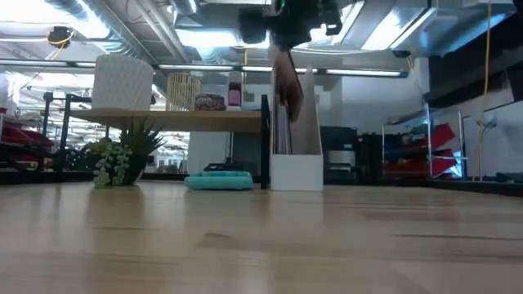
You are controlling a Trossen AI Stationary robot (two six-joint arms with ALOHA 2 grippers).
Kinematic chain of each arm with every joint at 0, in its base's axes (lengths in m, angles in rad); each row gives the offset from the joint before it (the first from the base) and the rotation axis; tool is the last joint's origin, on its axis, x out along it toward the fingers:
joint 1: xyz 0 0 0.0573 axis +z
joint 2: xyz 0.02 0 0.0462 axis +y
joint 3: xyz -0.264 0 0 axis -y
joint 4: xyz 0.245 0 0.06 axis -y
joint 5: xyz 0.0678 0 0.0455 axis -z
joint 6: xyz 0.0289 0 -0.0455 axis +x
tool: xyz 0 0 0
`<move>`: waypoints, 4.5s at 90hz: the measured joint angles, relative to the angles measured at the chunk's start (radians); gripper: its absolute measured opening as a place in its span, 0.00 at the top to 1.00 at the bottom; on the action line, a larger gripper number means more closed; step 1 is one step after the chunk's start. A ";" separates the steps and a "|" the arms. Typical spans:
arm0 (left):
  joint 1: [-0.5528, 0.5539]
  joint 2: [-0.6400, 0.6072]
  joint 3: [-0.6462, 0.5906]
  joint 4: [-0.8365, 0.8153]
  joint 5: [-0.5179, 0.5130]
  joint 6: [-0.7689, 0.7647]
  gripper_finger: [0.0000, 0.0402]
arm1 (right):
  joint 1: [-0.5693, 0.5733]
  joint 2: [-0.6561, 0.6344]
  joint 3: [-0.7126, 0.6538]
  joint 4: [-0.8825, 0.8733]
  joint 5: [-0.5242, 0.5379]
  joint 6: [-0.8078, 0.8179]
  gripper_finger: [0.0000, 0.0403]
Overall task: Stock shelves
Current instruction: Put the brown book into the white bookshelf, then remove the blue calculator from under the shelf
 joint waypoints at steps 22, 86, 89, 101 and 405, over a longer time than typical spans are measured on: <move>-0.002 0.000 0.000 -0.003 0.000 -0.019 0.78 | -0.008 0.036 0.000 0.010 0.010 0.036 1.00; -0.007 -0.001 0.001 -0.008 0.007 -0.052 0.78 | -0.014 0.026 -0.091 -0.016 0.005 0.107 0.67; -0.007 -0.001 0.001 -0.008 0.007 -0.052 0.78 | -0.014 0.026 -0.091 -0.017 0.002 0.108 0.65; -0.007 -0.001 0.001 -0.009 0.007 -0.054 0.78 | -0.005 0.026 -0.091 -0.022 0.013 0.106 0.59; 0.658 0.301 0.001 -0.008 0.731 -0.062 0.41 | 0.858 0.213 -0.092 -0.028 -0.178 0.323 0.56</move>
